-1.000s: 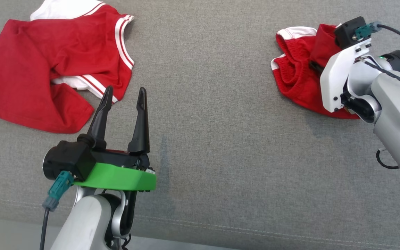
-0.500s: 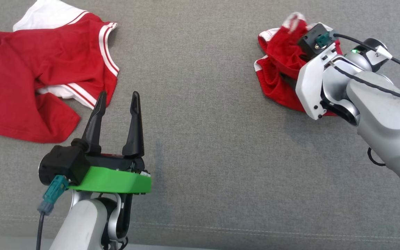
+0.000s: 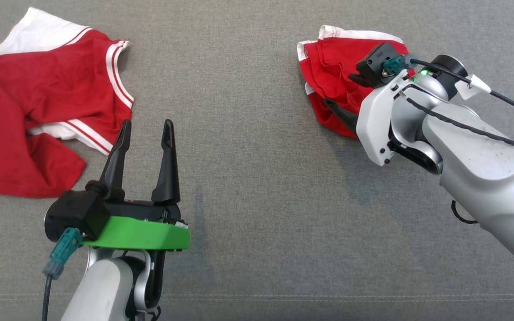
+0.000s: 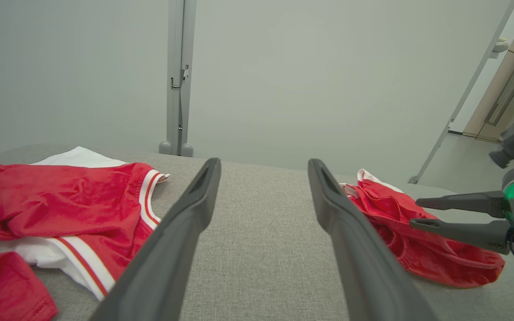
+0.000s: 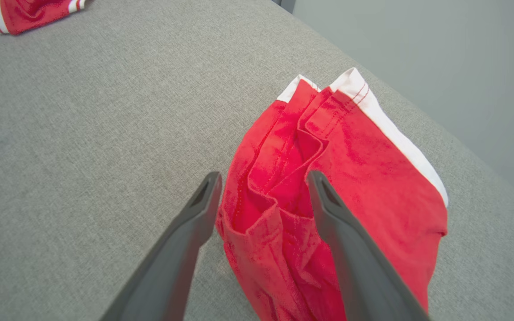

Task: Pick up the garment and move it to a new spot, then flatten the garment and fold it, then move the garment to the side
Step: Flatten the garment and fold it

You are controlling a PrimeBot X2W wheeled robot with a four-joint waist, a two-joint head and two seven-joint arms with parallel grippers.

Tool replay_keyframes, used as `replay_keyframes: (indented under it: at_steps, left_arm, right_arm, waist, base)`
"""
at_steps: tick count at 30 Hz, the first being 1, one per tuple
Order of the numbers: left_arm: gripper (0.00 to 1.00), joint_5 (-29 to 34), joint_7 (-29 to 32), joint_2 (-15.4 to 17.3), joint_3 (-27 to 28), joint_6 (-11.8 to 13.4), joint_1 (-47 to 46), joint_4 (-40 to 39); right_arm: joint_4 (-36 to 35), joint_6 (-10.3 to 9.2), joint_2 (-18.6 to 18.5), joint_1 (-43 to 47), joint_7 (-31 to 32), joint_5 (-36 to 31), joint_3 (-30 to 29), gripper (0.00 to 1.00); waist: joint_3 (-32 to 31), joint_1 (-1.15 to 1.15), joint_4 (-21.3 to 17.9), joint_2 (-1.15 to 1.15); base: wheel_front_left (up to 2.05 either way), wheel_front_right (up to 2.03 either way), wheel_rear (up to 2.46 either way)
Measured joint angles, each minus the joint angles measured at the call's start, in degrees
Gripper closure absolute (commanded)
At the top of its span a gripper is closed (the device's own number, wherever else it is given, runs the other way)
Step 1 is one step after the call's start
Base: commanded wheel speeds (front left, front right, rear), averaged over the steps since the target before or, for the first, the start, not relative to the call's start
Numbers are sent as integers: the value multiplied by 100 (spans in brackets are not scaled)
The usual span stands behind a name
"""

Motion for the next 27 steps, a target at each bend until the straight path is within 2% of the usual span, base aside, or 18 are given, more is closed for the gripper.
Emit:
replay_keyframes:
  at_steps: [4, 7, 10, 14, 20, 27]
  left_arm:
    - [0, 7, 0, 33, 78, 0, 80, -1]
    - [0, 10, 0, 88, 109, 0, 102, -3]
    - [0, 102, 2, 172, 103, 1, 147, -4]
    - [0, 192, 21, 248, 47, 1, 203, -16]
    - [0, 359, 185, 278, -127, 1, 231, -142]
    - [0, 422, 307, 279, -223, 1, 232, -256]
  right_arm:
    - [-219, -36, 55, 175, -287, 160, -235, 0]
    - [-319, -194, 8, 225, -544, 333, -548, 0]
    - [-343, -359, -47, 437, -759, 772, -998, 0]
    - [-327, -469, -10, 978, -984, 1660, -1684, 0]
    - [-261, -474, 109, 1783, -1296, 2953, -2657, 0]
    - [-124, -466, 224, 2220, -1413, 3656, -3164, 0]
  waist:
    - [-54, 0, -103, 0]
    - [-101, 0, -198, 0]
    - [-154, 0, -311, 0]
    - [-221, 0, -482, 0]
    - [-266, 0, -752, 0]
    - [-141, 0, -815, 0]
  base:
    - [0, 0, 0]
    - [0, 0, 0]
    - [0, 0, 0]
    - [0, 0, 0]
    - [0, 0, 0]
    - [0, 0, 0]
